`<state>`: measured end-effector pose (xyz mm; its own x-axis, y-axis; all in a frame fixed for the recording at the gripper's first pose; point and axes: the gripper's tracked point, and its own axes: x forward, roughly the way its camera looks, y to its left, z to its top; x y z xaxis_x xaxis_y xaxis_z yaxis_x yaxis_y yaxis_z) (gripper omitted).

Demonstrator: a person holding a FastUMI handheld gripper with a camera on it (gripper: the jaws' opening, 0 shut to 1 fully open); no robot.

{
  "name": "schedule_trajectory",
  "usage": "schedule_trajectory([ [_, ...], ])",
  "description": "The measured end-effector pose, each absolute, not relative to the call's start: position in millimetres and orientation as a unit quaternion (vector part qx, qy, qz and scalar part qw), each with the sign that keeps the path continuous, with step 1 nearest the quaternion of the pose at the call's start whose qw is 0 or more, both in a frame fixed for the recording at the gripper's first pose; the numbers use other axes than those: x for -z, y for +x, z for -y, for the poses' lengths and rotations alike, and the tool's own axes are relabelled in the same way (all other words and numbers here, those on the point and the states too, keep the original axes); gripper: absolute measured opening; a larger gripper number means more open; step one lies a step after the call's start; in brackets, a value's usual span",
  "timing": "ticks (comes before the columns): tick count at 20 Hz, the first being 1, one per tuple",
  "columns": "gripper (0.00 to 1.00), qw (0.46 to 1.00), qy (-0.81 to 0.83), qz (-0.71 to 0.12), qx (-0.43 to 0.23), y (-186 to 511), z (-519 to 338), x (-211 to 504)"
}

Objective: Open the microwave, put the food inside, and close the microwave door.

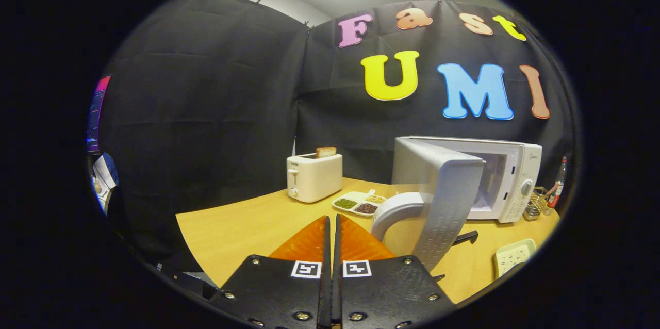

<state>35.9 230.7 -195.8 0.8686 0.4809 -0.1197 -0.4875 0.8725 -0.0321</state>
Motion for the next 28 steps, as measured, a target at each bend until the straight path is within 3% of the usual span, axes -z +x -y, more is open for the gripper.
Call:
schedule_trajectory([
  [14, 0.01, 0.996, -0.023, -0.069, -0.049, 126.9, -31.2, 202.5],
  [28, 0.01, 0.995, -0.052, -0.074, 0.040, 219.4, 39.2, 203.8],
])
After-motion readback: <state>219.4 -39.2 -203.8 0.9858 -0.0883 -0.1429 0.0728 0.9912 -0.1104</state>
